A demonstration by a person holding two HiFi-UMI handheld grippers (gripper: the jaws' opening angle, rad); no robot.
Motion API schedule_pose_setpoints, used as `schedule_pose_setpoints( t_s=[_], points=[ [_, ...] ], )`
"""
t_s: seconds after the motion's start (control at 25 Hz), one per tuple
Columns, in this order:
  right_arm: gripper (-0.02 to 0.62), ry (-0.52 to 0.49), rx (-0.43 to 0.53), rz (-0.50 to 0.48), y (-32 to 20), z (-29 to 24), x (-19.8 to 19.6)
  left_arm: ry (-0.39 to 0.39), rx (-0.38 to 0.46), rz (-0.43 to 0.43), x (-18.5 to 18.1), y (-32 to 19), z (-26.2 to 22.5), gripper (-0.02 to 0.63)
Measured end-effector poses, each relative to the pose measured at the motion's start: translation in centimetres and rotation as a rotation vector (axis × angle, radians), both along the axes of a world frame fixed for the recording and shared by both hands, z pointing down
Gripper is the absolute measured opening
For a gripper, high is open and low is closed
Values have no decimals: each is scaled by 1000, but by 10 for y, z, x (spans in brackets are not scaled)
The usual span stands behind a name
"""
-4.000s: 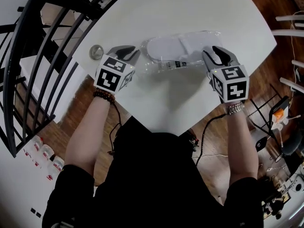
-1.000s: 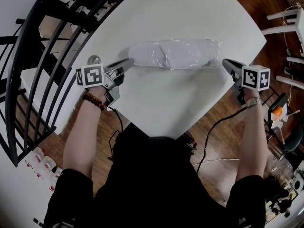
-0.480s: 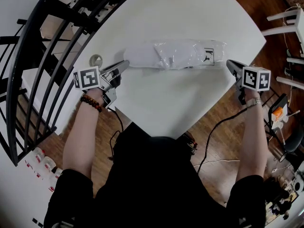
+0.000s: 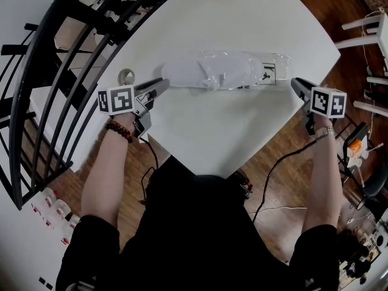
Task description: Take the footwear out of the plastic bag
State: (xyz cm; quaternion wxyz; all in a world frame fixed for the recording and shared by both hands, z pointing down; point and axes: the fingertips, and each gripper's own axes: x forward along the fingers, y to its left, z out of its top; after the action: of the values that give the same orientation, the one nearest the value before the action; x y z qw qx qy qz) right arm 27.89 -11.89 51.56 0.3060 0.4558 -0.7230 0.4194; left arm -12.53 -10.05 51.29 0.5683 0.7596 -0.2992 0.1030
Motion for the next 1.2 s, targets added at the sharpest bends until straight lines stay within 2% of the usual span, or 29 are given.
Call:
schedule_pose_setpoints(
  t_s=[0.16,0.4,0.6,0.8,0.96,1.2],
  points=[
    [91,11,25,8,-2,-5,3,-97,54,41,-4,0,-2,186],
    [130,86,97,-31,-8,-21,5,-330,220,170,-7,-7,-13,237],
    [176,168,222,-183,-19,-51,-18,-517,379,366,7,-11,-25,302],
    [222,211,293,-403,-16,-61,-57,-657,529,581,27,-12,-29,378],
    [249,207,302,-536,-12,-59,-82,-708,600,702,42,-15,-25,423],
    [268,227,269,-694,-6,-46,-110,-718,583,845,60,-15,-7,453]
  ],
)
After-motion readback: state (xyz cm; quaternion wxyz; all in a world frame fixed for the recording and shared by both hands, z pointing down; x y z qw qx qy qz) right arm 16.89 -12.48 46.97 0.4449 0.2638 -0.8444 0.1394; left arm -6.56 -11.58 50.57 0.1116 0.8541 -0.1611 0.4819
